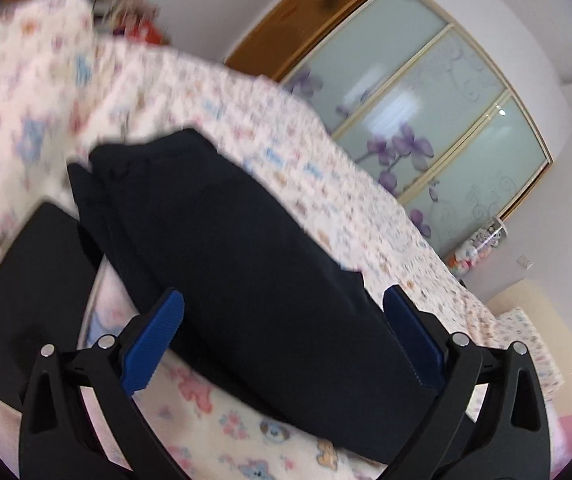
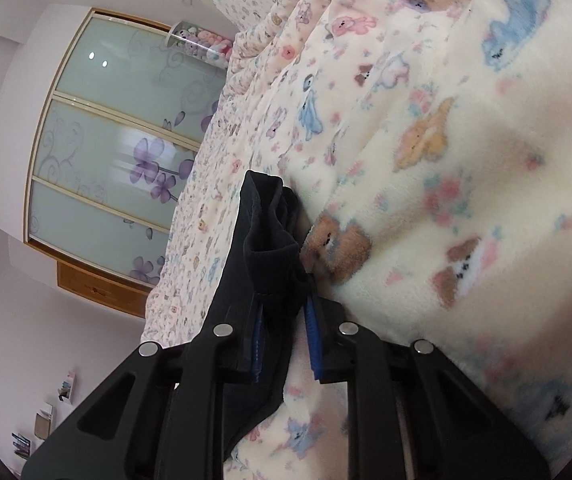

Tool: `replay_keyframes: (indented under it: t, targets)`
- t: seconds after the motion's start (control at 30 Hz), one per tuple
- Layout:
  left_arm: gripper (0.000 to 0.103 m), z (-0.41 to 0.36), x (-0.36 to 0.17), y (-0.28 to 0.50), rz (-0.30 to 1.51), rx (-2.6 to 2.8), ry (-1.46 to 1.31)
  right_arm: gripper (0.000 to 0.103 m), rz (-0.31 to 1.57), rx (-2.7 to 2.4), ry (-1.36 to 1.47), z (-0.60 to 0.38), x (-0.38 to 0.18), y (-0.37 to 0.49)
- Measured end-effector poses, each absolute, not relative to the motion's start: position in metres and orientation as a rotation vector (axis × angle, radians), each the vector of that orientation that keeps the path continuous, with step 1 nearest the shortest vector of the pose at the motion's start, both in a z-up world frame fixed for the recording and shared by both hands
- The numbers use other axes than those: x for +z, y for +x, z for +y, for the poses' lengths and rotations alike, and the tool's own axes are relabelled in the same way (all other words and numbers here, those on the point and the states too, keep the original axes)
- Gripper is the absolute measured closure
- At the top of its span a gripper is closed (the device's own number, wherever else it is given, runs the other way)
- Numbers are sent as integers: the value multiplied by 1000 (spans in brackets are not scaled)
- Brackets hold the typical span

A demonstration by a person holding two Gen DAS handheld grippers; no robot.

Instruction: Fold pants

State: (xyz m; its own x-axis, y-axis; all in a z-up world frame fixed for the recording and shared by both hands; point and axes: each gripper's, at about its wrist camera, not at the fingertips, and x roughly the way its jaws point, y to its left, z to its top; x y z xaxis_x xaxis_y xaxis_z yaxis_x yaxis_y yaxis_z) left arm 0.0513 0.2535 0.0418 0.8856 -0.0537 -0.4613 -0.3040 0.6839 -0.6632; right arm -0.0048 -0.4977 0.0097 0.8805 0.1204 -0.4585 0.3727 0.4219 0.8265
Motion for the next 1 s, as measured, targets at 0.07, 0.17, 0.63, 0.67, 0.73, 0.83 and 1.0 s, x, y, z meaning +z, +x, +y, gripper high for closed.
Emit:
replay_keyframes:
  t: [0.07,0.17,0.63,0.67,0.73,0.83,1.0]
  targets:
    - [10,261,34,57,497,124,-885,85,500,-170,1137,-499,10,-3]
    - [19,266,25,68,581,139,-954,85,504,-168,1139,-499,9,-4]
    - [80,282,22,98,664,269,-1034,85,516,-165,1129,-500,7,-3]
    - [98,282,22,99,666,293,-1011,85,516,-166,1128,-500,6,-3]
    - [98,279,25,91,650,300,-954,85,516,-167,1131,-500,5,-3]
    - [98,275,22,72,620,314,-908,85,518,-170,1131,-500,4,-3]
    - [93,269,3,75,658,353,-846,85,539,-201,1123,-499,2,-2]
